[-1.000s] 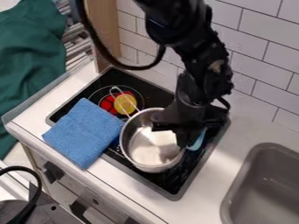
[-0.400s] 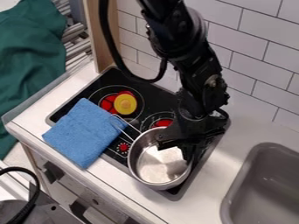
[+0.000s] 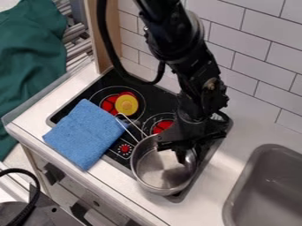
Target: Move the silver pot to the bottom of the right stove
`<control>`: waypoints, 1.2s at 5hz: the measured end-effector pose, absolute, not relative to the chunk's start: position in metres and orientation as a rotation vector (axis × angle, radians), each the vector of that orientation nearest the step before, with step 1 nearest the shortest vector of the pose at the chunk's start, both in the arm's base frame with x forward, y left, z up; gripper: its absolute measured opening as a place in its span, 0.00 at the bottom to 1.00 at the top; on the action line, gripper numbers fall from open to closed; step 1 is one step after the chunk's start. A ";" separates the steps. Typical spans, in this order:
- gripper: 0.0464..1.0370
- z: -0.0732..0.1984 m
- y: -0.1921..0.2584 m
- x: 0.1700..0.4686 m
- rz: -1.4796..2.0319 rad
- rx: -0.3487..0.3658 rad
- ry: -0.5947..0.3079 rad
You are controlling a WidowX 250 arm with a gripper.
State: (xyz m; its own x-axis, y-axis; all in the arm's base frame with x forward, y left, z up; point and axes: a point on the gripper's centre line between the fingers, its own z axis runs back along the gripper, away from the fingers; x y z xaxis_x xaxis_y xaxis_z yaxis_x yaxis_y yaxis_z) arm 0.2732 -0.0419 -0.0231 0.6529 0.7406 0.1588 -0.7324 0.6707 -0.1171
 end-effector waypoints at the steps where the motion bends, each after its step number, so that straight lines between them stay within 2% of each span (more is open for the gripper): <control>1: 0.78 0.005 -0.039 0.283 0.790 -0.061 -0.294; 2: 0.97 0.046 -0.036 0.288 0.664 -0.075 -0.397; 3: 0.97 0.076 -0.029 0.287 0.379 -0.047 -0.438; 4: 0.97 0.078 -0.006 0.288 0.225 -0.031 -0.405; 6: 0.97 0.062 0.022 0.285 0.235 0.051 -0.290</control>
State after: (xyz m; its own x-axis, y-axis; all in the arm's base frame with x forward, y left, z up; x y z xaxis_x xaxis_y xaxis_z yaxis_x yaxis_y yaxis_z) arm 0.2845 0.0217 0.0620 0.9314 0.2218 0.2887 -0.2364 0.9715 0.0162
